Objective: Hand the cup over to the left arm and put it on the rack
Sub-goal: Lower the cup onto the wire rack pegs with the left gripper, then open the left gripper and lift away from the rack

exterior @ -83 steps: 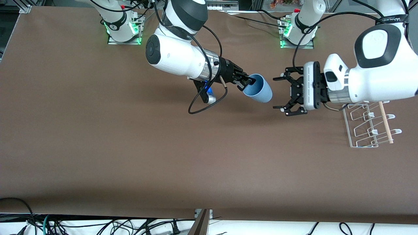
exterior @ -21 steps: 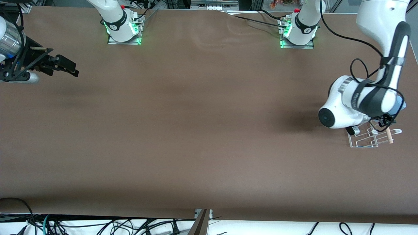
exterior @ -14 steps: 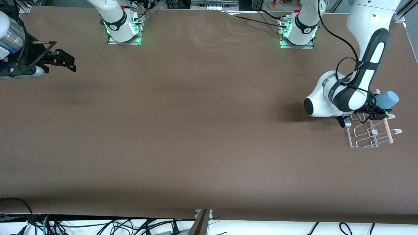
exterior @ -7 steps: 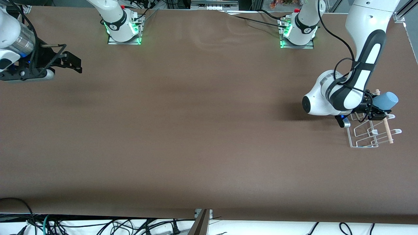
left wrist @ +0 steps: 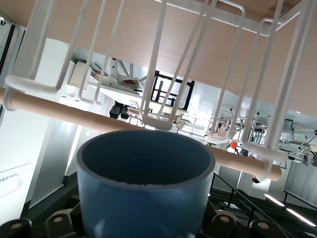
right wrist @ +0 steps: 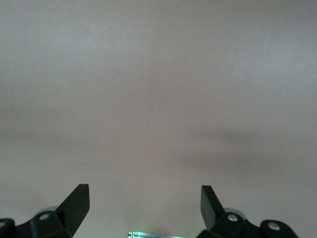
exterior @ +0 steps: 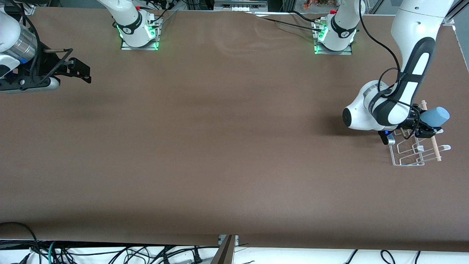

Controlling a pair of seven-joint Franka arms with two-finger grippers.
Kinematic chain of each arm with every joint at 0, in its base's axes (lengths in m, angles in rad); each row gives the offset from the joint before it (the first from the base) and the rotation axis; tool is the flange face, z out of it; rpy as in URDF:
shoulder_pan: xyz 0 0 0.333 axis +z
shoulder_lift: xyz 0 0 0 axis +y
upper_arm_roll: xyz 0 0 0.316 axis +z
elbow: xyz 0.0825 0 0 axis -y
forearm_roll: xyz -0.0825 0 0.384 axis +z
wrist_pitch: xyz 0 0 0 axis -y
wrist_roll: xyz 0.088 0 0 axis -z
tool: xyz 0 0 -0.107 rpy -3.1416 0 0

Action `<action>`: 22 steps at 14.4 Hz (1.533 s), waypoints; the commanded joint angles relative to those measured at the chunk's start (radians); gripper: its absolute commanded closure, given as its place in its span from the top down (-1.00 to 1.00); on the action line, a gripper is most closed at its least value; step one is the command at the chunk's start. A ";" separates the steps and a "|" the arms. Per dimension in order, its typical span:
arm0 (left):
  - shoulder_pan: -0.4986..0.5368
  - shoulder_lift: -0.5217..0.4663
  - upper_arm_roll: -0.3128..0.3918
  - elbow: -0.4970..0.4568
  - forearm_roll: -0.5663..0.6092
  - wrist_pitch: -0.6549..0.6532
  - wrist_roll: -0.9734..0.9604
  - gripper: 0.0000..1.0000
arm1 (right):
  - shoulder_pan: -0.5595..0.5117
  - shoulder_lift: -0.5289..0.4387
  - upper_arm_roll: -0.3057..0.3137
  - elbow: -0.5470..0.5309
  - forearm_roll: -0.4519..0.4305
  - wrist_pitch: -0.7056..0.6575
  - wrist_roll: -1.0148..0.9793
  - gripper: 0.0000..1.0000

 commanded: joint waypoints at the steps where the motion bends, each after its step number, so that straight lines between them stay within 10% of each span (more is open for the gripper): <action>1: 0.014 0.001 -0.007 -0.010 0.033 0.011 -0.016 -1.00 | 0.002 0.015 -0.003 0.032 -0.013 -0.006 0.000 0.99; 5: 0.013 0.005 -0.007 -0.010 0.031 0.010 -0.017 -0.99 | 0.001 0.024 -0.003 0.064 -0.011 -0.003 -0.009 0.99; 6: 0.013 0.004 -0.007 -0.009 0.031 0.010 -0.017 -0.49 | 0.002 0.024 -0.003 0.064 -0.014 -0.001 -0.003 0.99; 7: 0.010 0.005 -0.007 -0.009 0.031 0.008 -0.025 0.99 | 0.002 0.025 -0.003 0.064 -0.015 -0.001 -0.003 0.99; 16: 0.005 -0.007 -0.011 0.039 0.008 0.004 -0.080 1.00 | 0.004 0.029 -0.002 0.064 -0.011 -0.003 -0.003 0.99; 22: 0.002 -0.009 -0.014 0.278 -0.376 -0.047 -0.103 1.00 | 0.007 0.029 0.000 0.066 -0.011 -0.004 -0.004 0.99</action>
